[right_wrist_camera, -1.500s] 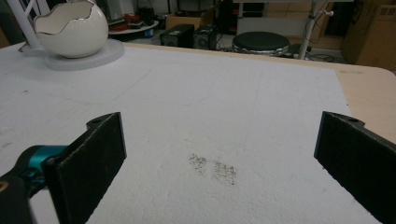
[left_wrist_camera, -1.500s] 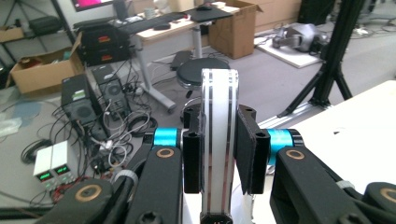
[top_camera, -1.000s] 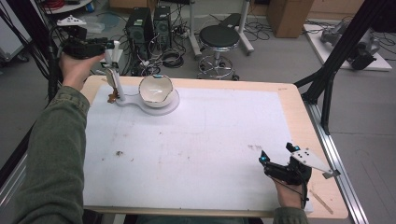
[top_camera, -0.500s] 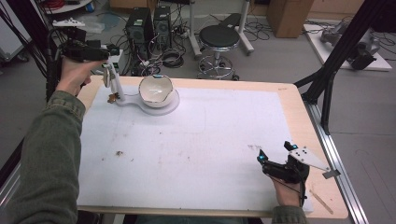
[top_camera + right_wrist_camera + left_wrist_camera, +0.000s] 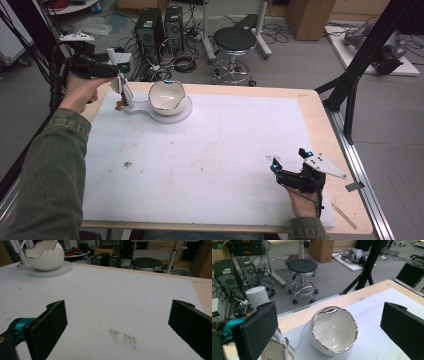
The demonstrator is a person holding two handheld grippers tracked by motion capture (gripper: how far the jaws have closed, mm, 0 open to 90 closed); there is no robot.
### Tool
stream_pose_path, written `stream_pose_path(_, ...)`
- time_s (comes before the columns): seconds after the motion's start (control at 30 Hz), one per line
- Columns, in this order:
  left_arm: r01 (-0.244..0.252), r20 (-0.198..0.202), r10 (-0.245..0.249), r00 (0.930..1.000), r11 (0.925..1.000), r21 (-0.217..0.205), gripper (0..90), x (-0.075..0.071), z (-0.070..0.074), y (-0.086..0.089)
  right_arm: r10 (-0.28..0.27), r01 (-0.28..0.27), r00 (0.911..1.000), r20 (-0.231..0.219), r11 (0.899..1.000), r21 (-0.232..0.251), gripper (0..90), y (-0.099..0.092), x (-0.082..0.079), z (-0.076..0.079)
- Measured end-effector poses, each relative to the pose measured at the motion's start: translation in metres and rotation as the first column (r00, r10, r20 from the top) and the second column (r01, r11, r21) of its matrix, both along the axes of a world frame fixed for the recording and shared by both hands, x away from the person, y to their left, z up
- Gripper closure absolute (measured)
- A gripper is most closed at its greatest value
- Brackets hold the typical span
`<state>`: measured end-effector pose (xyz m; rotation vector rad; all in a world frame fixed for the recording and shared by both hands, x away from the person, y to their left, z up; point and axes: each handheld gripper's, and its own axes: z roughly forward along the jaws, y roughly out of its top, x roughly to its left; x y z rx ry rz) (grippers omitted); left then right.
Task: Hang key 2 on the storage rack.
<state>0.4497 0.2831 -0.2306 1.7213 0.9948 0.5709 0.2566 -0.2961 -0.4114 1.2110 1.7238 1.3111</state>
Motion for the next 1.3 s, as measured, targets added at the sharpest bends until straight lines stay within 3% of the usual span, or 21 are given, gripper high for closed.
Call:
stream_pose_path(0.23, 0.026, 0.029, -0.026, 0.9992, 0.9996, 0.013, 1.7, -0.012, 0.001, -0.012, 0.003, -0.003, 1.0, -0.005, 1.0, -0.002, 1.0, 0.002, 0.001, 0.0)
stream_pose_path(0.4, 0.016, 0.041, -0.016, 0.999, 0.9998, 0.012, 1.7, -0.018, -0.002, -0.013, -0.003, 0.003, 1.0, -0.004, 1.0, 0.001, 1.0, 0.001, 0.001, 0.0)
stream_pose_path(0.67, 0.003, 0.034, -0.004, 0.9994, 0.9999, 0.014, 1.7, -0.035, -0.025, -0.007, -0.001, 0.001, 1.0, -0.004, 1.0, 0.006, 1.0, -0.001, 0.0, 0.0)
stream_pose_path(0.8, -0.05, 0.083, 0.049, 0.9954, 0.9987, 0.007, 1.7, -0.047, -0.034, -0.002, -0.006, 0.006, 1.0, -0.003, 1.0, 0.008, 0.9, -0.001, -0.001, 0.0)
stream_pose_path(0.87, -0.043, 0.084, 0.044, 0.9955, 0.999, -0.013, 1.7, -0.051, -0.037, 0.0, -0.008, 0.008, 0.9999, -0.008, 1.0, 0.012, 0.9, -0.001, -0.001, 0.0)
stream_pose_path(1.3, -0.049, 0.109, 0.05, 0.9927, 0.9987, -0.016, 1.7, -0.076, -0.054, 0.002, -0.025, 0.024, 0.9997, 0.008, 1.0, 0.011, 0.9, -0.002, -0.003, 0.001)
